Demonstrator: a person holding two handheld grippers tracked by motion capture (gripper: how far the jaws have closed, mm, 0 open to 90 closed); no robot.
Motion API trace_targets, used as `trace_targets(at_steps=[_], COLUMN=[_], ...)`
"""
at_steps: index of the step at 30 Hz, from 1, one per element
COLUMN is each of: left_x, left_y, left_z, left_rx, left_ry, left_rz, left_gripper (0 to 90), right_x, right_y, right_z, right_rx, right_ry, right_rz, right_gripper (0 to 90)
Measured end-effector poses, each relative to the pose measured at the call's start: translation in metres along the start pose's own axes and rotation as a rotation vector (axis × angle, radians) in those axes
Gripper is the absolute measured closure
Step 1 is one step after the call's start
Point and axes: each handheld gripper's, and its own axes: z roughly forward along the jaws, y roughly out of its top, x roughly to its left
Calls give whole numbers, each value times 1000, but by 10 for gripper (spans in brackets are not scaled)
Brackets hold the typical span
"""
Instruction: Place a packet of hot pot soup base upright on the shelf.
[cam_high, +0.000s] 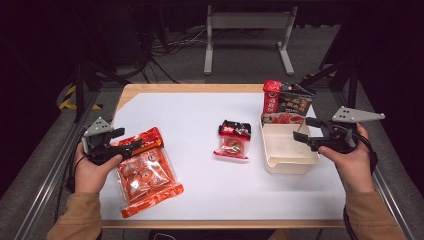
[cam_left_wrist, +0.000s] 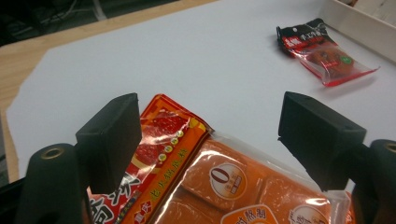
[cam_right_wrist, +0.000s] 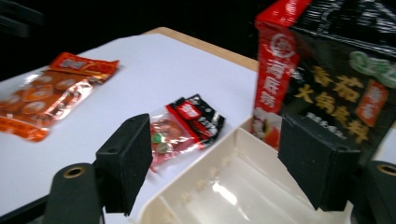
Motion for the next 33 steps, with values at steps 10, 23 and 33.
trace_targets(at_steps=[10, 23, 33], left_x=[5, 36, 62], left_y=[-5, -22, -43], left_z=[-5, -5, 7], left_rx=[44, 74, 59], left_ry=[22, 95, 134], left_rz=[5, -76, -143], left_gripper=[224, 111, 118], right_x=[23, 37, 43], right_y=[-5, -19, -22], right_z=[7, 35, 45], right_rx=[-18, 35, 42], right_ry=[56, 127, 142], right_rz=[-24, -40, -61], right_gripper=[265, 260, 259])
